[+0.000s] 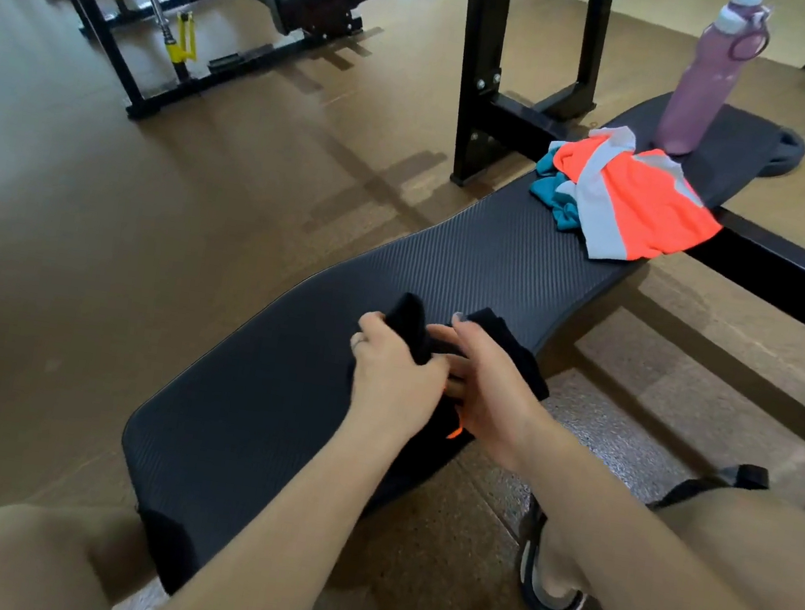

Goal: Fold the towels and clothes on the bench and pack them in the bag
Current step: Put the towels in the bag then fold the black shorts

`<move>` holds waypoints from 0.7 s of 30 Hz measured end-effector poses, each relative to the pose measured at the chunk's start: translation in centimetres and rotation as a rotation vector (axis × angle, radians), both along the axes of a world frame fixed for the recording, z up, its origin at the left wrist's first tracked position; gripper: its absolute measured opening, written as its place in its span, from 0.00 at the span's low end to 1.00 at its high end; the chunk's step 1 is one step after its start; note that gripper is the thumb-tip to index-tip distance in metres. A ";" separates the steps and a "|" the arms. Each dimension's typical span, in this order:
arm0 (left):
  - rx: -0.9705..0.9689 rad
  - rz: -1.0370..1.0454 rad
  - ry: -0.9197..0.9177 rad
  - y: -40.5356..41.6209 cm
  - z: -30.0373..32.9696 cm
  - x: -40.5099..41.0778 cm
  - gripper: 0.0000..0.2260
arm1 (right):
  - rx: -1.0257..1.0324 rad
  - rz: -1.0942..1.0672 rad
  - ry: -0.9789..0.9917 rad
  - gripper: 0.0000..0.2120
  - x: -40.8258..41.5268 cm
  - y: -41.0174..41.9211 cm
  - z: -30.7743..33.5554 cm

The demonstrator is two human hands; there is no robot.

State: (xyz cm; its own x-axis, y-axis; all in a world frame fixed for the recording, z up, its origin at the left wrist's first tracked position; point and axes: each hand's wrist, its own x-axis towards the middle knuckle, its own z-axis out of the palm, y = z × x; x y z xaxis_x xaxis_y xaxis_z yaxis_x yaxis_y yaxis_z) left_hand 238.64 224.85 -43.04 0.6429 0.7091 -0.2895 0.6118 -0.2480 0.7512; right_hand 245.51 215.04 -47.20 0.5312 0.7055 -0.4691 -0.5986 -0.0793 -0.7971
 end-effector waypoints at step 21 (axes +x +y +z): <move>-0.461 0.300 -0.036 1.9 -7.6 -0.8 0.42 | -0.667 -0.025 -0.929 0.23 4.5 -0.4 -3.7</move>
